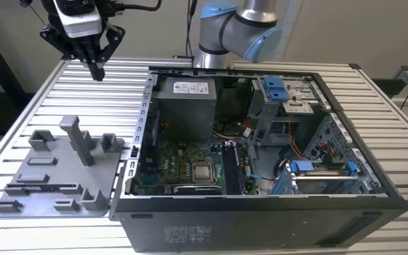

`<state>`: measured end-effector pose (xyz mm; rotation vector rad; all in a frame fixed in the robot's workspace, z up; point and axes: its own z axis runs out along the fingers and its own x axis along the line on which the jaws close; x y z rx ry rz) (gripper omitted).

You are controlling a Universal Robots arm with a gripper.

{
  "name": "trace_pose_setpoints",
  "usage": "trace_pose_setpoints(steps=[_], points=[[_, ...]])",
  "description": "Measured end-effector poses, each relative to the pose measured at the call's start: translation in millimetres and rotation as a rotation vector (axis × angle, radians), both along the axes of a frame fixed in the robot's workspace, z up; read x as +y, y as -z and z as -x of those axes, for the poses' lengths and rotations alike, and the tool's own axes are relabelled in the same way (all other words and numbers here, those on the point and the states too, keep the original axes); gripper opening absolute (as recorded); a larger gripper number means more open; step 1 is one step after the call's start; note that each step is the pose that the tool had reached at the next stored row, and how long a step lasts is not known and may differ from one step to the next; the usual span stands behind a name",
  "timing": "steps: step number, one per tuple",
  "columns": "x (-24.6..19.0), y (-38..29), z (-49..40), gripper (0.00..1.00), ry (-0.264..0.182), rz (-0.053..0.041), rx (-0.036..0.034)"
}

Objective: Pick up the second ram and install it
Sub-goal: 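Reach for the second ram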

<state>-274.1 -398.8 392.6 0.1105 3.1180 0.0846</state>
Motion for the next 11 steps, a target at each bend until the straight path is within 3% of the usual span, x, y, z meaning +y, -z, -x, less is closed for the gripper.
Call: trace_pose_setpoints(steps=[11], points=[[-0.1,0.0,43.4,0.11,-0.002,-0.0002,-0.0067]])
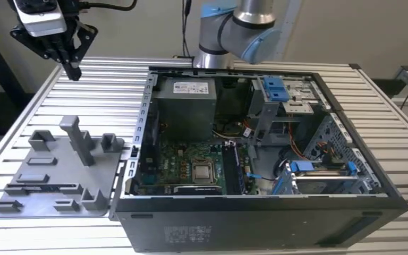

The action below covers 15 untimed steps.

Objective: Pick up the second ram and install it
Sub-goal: 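Reach for the second ram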

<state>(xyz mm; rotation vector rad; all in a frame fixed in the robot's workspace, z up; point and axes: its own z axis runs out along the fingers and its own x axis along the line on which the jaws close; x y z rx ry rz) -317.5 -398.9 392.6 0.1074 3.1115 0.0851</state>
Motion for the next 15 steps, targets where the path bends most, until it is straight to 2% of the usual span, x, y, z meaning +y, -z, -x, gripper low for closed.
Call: trace_pose_setpoints(steps=[4,10,15], points=[[0.0,0.1,12.6,0.11,-0.004,0.0000,-0.0011],[0.0,0.4,25.8,0.11,-0.022,-0.0001,-0.0018],[0.0,0.7,41.4,0.11,-0.029,-0.0009,-0.0017]])
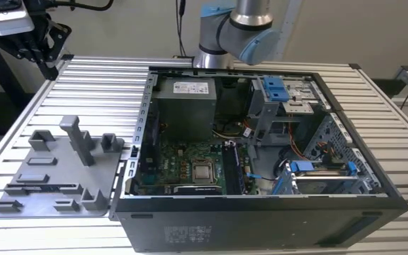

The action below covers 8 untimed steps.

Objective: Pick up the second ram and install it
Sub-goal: 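Reach for the second ram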

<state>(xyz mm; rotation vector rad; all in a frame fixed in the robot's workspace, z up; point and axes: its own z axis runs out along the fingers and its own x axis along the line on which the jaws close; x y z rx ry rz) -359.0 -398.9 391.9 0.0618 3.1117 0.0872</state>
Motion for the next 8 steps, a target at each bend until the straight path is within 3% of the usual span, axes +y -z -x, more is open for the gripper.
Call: trace_pose_setpoints(steps=[8], points=[[0.0,0.2,14.9,0.11,-0.004,-0.0009,0.0000]])
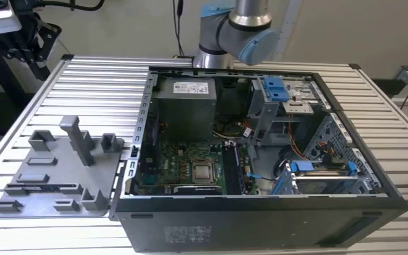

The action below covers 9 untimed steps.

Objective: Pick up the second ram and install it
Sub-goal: 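Reach for the second ram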

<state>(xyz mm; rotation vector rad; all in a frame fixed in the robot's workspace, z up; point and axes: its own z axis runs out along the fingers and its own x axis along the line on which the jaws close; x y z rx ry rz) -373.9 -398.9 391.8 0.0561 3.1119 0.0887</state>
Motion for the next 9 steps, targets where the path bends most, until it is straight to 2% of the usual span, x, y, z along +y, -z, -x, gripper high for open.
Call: trace_pose_setpoints(steps=[7,9], points=[[-0.2,0.1,4.2,0.11,0.000,-0.0005,0.0001],[-1.7,0.2,5.0,0.11,0.000,-0.0006,0.0001]])
